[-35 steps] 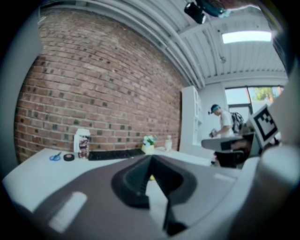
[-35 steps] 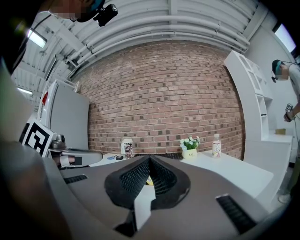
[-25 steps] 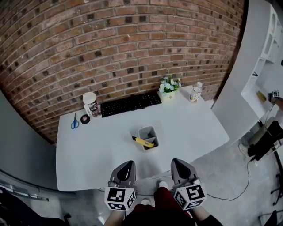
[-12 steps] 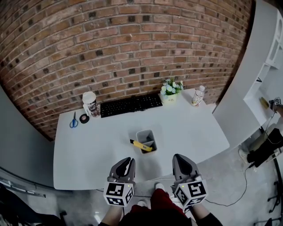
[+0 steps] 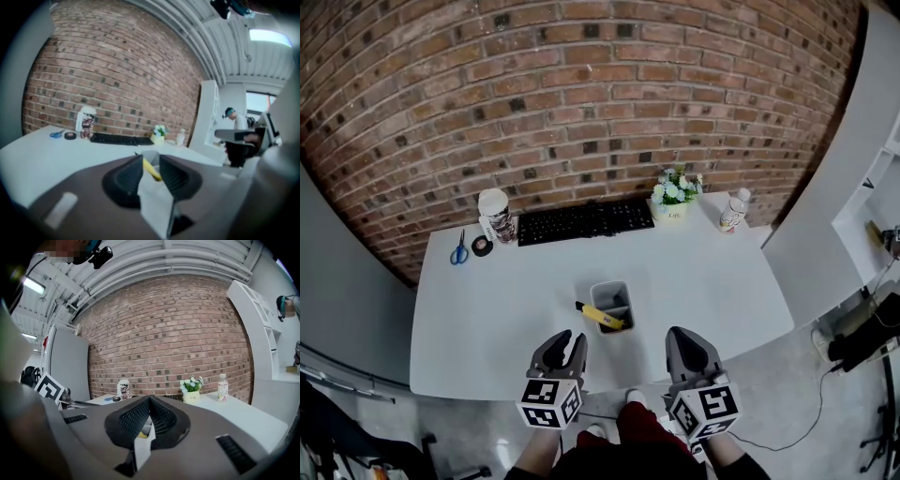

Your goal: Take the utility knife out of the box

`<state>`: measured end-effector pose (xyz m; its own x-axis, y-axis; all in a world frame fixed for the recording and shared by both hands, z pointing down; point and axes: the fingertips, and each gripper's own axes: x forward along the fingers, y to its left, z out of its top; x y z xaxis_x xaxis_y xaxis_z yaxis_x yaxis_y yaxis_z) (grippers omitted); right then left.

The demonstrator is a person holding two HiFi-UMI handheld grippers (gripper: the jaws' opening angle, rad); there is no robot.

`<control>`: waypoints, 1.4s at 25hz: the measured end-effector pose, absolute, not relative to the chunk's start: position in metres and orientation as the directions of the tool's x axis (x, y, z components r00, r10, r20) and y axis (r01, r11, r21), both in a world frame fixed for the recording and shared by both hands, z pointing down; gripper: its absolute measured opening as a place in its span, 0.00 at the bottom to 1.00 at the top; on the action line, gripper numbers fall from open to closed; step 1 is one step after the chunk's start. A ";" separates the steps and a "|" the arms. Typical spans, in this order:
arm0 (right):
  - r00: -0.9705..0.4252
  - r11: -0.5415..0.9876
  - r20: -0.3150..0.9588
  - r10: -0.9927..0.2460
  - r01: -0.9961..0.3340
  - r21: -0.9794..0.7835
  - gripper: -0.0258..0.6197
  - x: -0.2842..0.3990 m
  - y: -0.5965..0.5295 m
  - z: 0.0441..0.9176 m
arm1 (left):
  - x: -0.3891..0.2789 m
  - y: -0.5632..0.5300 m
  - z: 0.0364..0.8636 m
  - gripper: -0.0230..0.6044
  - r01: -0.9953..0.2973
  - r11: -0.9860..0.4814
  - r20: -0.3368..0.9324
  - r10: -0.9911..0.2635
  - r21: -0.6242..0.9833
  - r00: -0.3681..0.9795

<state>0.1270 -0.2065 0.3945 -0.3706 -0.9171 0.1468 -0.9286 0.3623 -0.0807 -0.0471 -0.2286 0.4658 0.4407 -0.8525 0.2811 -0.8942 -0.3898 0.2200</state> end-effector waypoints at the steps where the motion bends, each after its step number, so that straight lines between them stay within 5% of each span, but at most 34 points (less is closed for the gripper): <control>1: -0.380 0.371 0.157 -0.912 -0.925 -0.086 0.05 0.127 -0.209 0.397 | -0.046 -0.231 0.468 0.21 -0.895 -0.382 0.287 -0.852 0.231 0.438; 35: -0.531 0.512 0.262 -0.806 -0.847 -0.142 0.05 0.139 -0.295 0.438 | -0.018 -0.298 0.539 0.28 -0.867 -0.141 0.419 -0.831 0.478 0.366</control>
